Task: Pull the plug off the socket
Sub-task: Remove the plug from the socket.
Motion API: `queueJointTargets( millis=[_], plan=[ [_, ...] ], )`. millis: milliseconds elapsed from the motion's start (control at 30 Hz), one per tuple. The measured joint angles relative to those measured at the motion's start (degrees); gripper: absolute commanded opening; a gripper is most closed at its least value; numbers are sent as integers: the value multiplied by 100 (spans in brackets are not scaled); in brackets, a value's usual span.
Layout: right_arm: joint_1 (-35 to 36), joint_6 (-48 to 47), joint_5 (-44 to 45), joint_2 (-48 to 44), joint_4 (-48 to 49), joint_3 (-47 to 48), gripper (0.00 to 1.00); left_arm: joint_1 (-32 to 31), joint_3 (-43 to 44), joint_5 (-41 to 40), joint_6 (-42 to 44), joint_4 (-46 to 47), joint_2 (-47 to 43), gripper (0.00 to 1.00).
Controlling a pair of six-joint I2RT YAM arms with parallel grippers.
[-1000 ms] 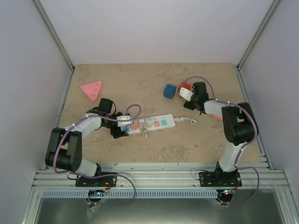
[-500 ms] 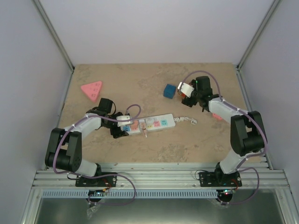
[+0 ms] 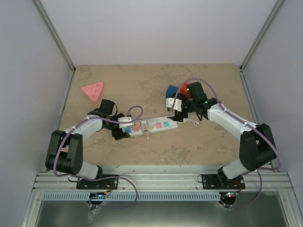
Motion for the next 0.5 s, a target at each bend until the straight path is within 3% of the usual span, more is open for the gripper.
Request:
queueJointTargets(
  millis=[500],
  plan=[
    [1106, -37, -367, 568, -533, 466, 78, 0, -13, 0, -28, 46, 0, 0]
  ],
)
